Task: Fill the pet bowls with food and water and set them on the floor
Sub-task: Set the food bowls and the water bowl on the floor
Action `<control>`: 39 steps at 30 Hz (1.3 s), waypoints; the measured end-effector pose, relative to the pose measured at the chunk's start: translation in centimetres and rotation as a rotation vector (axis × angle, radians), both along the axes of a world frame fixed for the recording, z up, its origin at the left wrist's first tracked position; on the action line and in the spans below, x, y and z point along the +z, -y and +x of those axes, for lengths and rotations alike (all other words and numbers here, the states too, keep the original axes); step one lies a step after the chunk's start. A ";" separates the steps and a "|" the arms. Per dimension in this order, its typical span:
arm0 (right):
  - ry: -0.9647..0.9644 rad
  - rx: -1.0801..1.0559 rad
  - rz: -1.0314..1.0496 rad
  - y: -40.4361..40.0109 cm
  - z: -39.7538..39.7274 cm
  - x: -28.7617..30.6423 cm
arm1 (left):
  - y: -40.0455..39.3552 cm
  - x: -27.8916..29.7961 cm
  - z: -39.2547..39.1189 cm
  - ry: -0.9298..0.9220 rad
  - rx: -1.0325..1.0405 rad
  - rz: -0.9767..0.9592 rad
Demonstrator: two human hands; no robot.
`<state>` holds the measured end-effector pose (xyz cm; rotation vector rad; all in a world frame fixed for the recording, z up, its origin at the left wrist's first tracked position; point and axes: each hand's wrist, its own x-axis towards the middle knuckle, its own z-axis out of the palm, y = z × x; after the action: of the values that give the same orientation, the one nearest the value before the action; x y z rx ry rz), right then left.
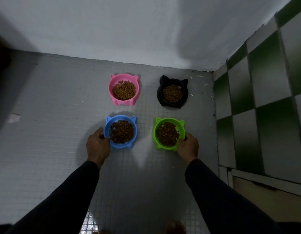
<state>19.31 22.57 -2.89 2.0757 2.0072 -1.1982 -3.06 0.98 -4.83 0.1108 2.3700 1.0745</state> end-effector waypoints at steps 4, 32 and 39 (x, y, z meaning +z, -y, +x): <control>0.011 0.027 -0.004 -0.1 0.1 0.1 | 0.2 0.4 0.1 -0.043 -0.104 0.018; 0.234 0.563 -0.251 3.5 2.5 11.1 | 1.3 12.4 1.8 0.165 -0.597 -0.515; 0.285 0.774 -0.243 4.3 1.3 23.8 | 1.7 25.0 2.5 0.170 -0.796 -0.611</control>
<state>20.58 18.31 20.90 1.0916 2.0694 -0.8673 -0.61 -0.71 20.15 0.6385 2.0747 -0.0171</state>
